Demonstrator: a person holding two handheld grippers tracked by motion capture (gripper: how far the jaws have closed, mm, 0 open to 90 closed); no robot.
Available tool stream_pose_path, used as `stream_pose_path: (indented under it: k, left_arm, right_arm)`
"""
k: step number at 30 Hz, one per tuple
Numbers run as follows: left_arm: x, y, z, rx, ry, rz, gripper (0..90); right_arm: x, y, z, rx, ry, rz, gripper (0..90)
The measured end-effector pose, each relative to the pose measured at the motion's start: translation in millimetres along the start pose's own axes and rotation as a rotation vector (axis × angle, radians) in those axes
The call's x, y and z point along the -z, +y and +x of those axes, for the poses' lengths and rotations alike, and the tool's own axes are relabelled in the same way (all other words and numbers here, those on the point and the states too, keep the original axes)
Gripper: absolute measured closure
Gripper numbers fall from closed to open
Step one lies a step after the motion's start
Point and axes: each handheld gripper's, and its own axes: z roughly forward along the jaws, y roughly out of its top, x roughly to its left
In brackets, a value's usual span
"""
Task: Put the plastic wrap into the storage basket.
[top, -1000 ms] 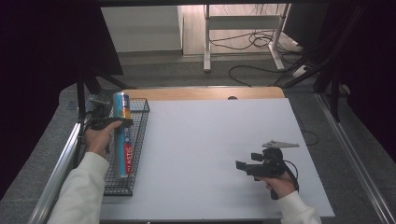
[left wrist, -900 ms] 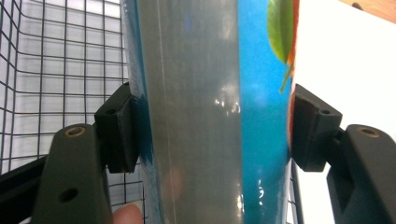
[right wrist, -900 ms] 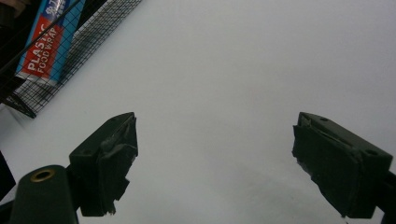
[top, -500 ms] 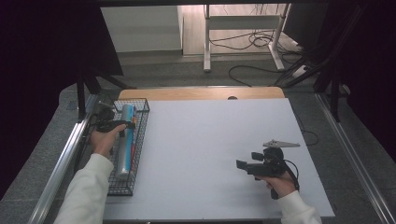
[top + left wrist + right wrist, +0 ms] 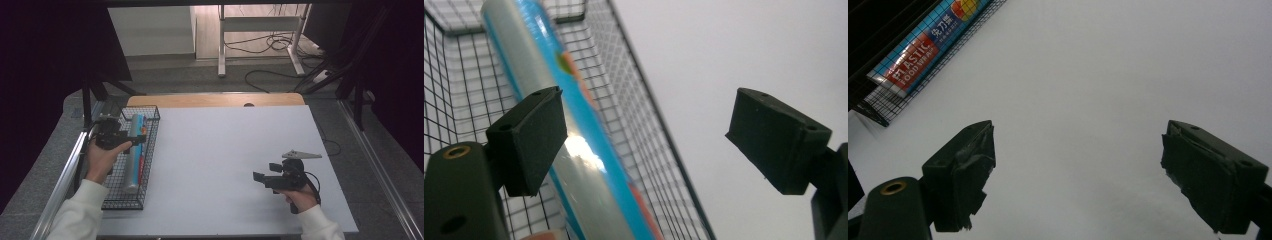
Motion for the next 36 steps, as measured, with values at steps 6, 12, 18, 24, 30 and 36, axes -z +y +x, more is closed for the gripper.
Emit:
stream_pose_path:
  k: [6,12,18,24,30,36]
  left_arm:
    - [31.3,-24.3,-33.9,-0.128,-0.073,-0.048,15.6]
    - [43.5,-55.4,-66.1,-0.169,-0.217,-0.071,15.4]
    - [41.0,-73.5,-95.0,-0.223,-0.264,-0.089,15.3]
    - [28.6,-81.3,-111.8,-0.256,-0.278,-0.078,15.6]
    - [23.3,-83.4,-111.5,-0.242,-0.291,-0.075,15.8]
    - [21.8,-87.1,-108.9,-0.237,-0.287,-0.074,15.9]
  right_arm:
    - [1.5,0.0,0.9,0.027,0.003,-0.014,14.1]
    - [6.3,-1.1,3.9,0.069,0.017,-0.031,14.0]
    - [10.7,-4.9,2.7,0.091,0.005,-0.058,14.5]
    - [16.6,-7.5,3.1,0.132,0.000,-0.062,15.4]
    - [16.4,-8.8,2.8,0.158,-0.006,-0.042,15.4]
    - [17.5,-8.3,4.0,0.173,-0.011,-0.056,14.6]
